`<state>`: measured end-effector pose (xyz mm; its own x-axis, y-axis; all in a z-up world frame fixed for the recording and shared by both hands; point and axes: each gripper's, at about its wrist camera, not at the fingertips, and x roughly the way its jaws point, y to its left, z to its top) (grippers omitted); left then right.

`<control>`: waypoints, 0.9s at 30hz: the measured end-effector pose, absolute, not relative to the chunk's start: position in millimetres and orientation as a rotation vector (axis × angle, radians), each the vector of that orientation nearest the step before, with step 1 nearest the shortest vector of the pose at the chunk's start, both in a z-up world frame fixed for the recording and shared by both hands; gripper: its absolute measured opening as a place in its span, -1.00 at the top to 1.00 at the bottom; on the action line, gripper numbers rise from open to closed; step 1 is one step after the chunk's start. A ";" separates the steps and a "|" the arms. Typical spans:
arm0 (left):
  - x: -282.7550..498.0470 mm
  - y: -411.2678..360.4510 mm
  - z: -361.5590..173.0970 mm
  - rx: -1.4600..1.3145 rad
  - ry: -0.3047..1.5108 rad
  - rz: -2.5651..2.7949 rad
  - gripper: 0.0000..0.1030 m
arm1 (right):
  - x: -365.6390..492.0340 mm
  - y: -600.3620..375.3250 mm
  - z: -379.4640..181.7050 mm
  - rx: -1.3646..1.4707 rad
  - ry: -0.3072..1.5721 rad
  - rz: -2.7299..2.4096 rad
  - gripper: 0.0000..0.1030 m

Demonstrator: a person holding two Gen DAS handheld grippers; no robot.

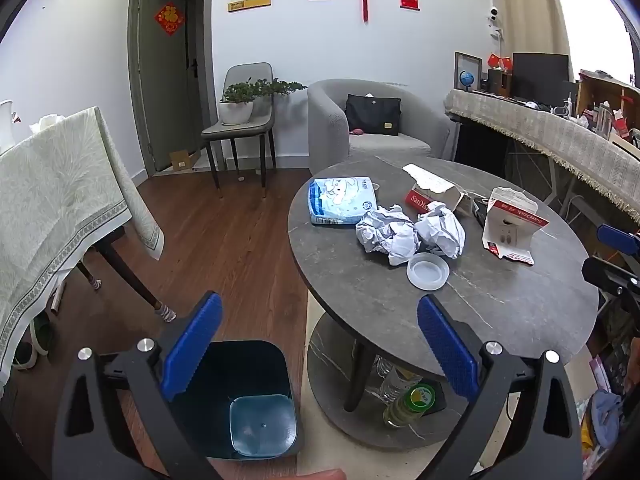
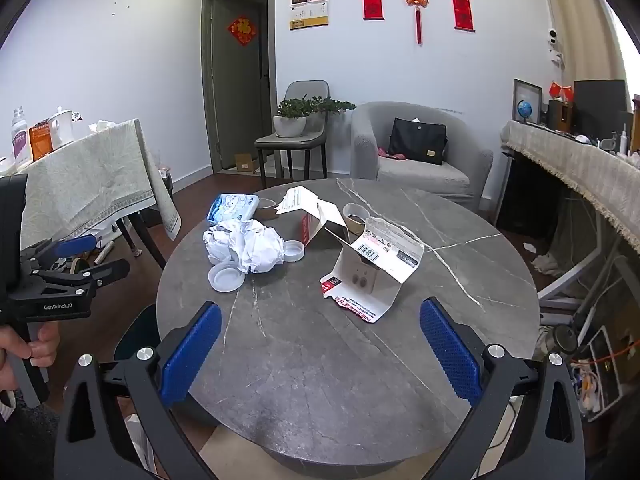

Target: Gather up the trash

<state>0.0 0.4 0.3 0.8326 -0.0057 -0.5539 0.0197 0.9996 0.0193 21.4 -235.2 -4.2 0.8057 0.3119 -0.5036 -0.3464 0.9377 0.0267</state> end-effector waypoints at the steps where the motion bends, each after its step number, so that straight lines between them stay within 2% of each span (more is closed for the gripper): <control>1: -0.1 0.2 0.5 0.025 0.586 -0.014 -0.93 | 21.2 -235.0 -4.2 -0.067 0.524 0.352 -0.95; 27: 4.1 4.2 -0.9 0.005 0.595 -0.005 -0.93 | 20.3 -236.8 -1.3 -0.071 0.514 0.354 -0.95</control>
<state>4.1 4.2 -0.9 0.8282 -0.0036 -0.5604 0.0063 1.0000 0.0029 20.3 -236.8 -1.3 0.8115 0.3131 -0.4934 -0.3486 0.9370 0.0213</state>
